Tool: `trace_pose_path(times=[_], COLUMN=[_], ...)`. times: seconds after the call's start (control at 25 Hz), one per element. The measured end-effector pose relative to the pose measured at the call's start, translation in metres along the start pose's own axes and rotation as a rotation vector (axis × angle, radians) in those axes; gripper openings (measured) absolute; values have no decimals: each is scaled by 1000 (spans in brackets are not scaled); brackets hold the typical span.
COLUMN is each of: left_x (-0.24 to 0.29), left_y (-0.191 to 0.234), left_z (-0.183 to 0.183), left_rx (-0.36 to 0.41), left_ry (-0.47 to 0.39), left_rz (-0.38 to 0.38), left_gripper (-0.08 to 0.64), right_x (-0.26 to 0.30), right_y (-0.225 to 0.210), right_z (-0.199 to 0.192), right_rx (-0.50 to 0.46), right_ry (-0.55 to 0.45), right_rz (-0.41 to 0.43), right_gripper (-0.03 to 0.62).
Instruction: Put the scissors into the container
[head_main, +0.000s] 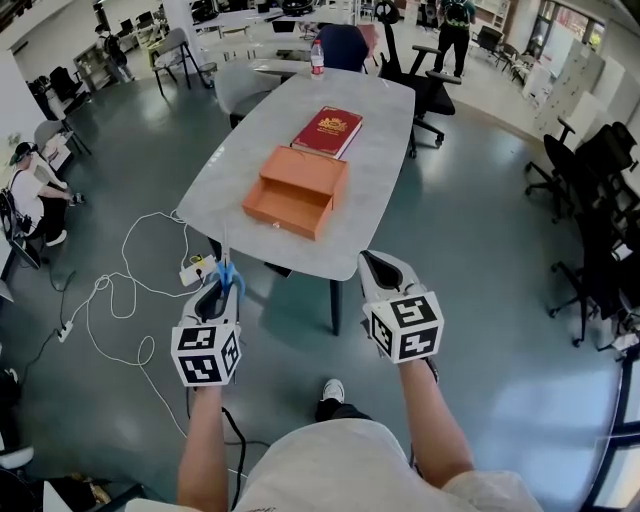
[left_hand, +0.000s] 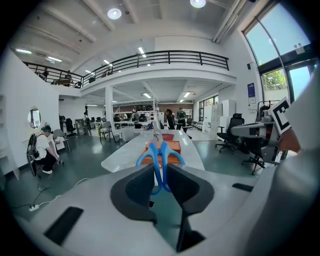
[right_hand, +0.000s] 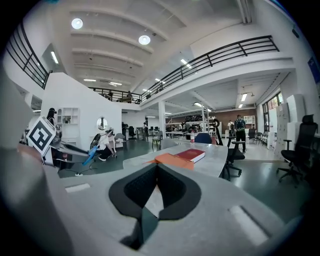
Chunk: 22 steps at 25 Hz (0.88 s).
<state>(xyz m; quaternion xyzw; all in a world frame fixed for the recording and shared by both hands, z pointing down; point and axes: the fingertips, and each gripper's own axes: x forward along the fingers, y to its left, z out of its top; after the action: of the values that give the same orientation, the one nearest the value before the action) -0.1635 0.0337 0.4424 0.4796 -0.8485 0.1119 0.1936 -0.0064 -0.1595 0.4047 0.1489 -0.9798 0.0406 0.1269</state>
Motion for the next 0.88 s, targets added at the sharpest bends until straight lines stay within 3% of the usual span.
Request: trace_pose_path(times=[0.36,0.88], left_x=[33,79], left_y=[-6,-10], left_z=[22,43], left_rx=[7,35], left_ry=[15,11], left_rz=[29,18], left_gripper=[77,77], right_x=[32,56], right_y=[-33,-67], right_z=[12,20], right_rx=[11,18], right_ry=[-2,-27], right_rz=[33,17], right_gripper=[5,5])
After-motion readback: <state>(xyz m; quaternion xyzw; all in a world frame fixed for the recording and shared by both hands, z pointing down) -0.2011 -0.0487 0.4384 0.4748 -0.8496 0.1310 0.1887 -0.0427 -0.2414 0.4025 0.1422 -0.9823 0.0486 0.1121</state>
